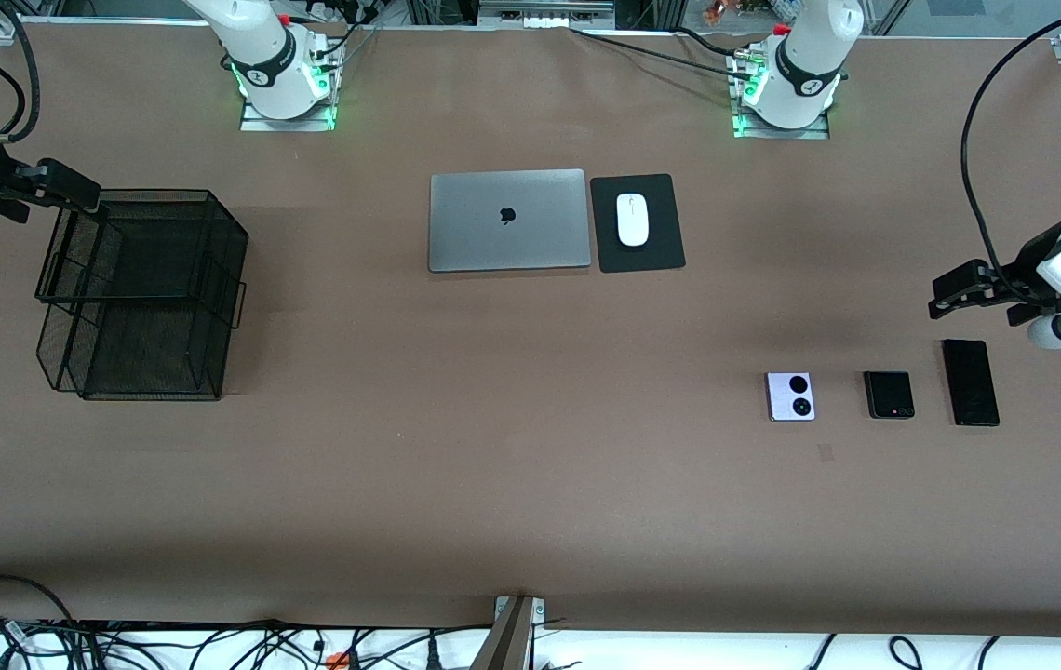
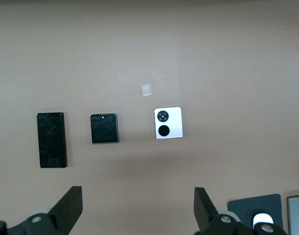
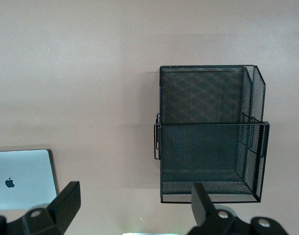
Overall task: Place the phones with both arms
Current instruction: 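Move the left gripper toward the white flip phone, then lower the left gripper and grasp the white flip phone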
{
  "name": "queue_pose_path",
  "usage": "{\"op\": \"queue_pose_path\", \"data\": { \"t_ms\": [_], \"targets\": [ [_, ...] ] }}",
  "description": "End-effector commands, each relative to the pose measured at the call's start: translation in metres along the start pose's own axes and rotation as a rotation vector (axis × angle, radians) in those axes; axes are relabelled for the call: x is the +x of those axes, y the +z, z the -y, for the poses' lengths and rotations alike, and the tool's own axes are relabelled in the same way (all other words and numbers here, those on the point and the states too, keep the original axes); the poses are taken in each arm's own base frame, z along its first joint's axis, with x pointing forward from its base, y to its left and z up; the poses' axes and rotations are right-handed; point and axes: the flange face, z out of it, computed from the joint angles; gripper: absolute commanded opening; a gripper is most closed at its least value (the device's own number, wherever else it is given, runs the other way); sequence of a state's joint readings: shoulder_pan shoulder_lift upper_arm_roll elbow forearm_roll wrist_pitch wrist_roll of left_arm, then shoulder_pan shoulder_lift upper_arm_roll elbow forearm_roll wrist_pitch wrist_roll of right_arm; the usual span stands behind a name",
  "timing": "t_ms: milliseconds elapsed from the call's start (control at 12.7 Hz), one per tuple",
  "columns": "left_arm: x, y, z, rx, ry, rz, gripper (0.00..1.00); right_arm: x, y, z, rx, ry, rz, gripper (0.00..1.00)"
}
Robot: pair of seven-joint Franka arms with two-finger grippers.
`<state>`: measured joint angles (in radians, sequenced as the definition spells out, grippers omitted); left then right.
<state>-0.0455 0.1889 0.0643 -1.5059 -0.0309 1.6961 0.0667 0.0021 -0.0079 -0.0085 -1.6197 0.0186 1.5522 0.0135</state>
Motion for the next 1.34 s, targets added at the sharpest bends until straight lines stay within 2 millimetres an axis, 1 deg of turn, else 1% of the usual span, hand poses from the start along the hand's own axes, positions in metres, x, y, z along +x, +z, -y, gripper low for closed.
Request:
{"op": "queue_pose_path", "data": {
  "t_ms": [0, 314, 471, 628, 707, 785, 1021, 1178, 1257],
  "targets": [
    [-0.002, -0.006, 0.002, 0.026, 0.012, 0.008, 1.00, -0.002, -0.004, 0.001, -0.005, -0.003, 0.005, 1.00],
    [-0.001, -0.006, 0.000, 0.022, 0.004, 0.004, 1.00, -0.002, -0.004, 0.001, -0.005, -0.003, 0.005, 1.00],
    [0.004, 0.007, 0.000, 0.027, 0.012, 0.023, 1.00, -0.002, -0.004, 0.001, -0.005, -0.005, 0.005, 1.00],
    [0.005, 0.013, -0.003, 0.014, 0.004, 0.034, 1.00, -0.002, -0.004, 0.001, -0.005, -0.003, 0.005, 1.00],
    [0.007, 0.024, -0.003, 0.011, 0.004, 0.054, 1.00, -0.002, -0.004, 0.001, -0.005, -0.003, 0.005, 1.00],
    [0.013, 0.044, -0.006, 0.011, 0.008, 0.082, 1.00, -0.002, -0.004, 0.001, -0.005, -0.003, 0.005, 1.00],
    [0.043, 0.132, -0.013, 0.014, -0.009, 0.131, 1.00, -0.002, -0.004, 0.001, -0.005, -0.002, 0.005, 1.00],
    [0.052, 0.176, -0.016, 0.019, -0.043, 0.134, 1.00, -0.002, -0.004, 0.001, -0.005, -0.002, 0.005, 1.00],
    [0.059, 0.205, -0.024, 0.002, -0.070, 0.120, 1.00, -0.002, -0.004, 0.001, -0.005, -0.002, 0.005, 1.00]
  ]
}}
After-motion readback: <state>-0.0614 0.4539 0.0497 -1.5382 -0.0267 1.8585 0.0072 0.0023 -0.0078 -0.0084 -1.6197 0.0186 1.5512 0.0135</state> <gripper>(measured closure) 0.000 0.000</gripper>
